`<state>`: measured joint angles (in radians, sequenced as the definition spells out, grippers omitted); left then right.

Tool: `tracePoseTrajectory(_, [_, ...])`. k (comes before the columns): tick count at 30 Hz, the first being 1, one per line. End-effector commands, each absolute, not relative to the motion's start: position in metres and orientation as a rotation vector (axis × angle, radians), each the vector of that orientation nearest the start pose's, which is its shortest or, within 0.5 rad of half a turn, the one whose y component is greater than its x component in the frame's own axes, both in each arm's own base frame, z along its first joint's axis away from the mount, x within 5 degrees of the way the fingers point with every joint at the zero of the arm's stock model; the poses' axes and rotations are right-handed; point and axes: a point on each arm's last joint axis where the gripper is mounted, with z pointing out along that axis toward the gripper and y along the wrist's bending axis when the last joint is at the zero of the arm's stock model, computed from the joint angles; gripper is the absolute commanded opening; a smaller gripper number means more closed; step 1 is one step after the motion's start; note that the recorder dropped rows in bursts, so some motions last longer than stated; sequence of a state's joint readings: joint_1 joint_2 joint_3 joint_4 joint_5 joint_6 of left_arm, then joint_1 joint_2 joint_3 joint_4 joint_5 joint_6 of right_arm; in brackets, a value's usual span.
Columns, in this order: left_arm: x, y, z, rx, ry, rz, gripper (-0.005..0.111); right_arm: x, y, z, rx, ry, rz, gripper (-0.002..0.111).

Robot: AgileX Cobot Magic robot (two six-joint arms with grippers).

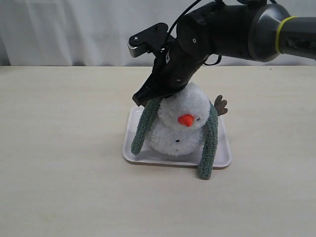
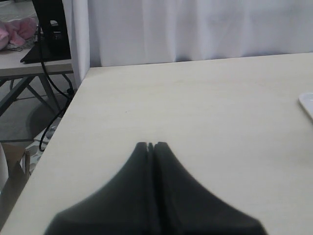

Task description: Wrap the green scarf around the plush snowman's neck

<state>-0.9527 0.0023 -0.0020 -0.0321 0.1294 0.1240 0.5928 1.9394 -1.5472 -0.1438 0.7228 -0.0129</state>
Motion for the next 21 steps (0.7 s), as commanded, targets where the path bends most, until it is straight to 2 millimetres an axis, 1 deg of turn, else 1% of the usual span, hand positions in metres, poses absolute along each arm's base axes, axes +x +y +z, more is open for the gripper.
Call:
tracePoseTrajectory(1, [0.032,-0.046,0.204,0.805,1.410,-0.685,0.000,0.365,0.237,0.222,-0.899,2.483,0.029,0.004])
tracePoseTrajectory(3, [0.032,-0.046,0.204,0.805,1.410,-0.685,0.000,0.367,0.238,0.210,-0.913,2.507,0.016,0.004])
tracePoseTrajectory(4, [0.032,-0.046,0.204,0.805,1.410,-0.685,0.000,0.367,0.239,0.209,-0.913,2.504,0.018,0.004])
tracePoseTrajectory(7, [0.032,-0.046,0.204,0.805,1.410,-0.685,0.000,0.371,0.241,0.214,-0.902,2.473,0.031,0.004])
tracePoseTrajectory(11, [0.032,-0.046,0.204,0.805,1.410,-0.685,0.000,0.371,0.243,0.232,-0.882,2.520,0.056,0.004])
tracePoseTrajectory(12, [0.032,-0.046,0.204,0.805,1.410,-0.685,0.000,0.368,0.244,0.242,-0.910,2.514,0.087,0.004])
tracePoseTrajectory(14, [0.032,-0.046,0.204,0.805,1.410,-0.685,0.000,0.361,0.244,0.259,-0.890,2.491,0.157,0.004])
tracePoseTrajectory(16, [0.032,-0.046,0.204,0.805,1.410,-0.685,0.000,0.353,0.243,0.279,-0.854,2.475,0.225,0.011])
tracePoseTrajectory(17, [0.032,-0.046,0.204,0.805,1.410,-0.685,0.000,0.346,0.241,0.290,-0.840,2.485,0.267,0.020])
tracePoseTrajectory(21, [0.032,-0.046,0.204,0.805,1.410,-0.685,0.000,0.331,0.236,0.303,-0.801,2.564,0.331,0.041])
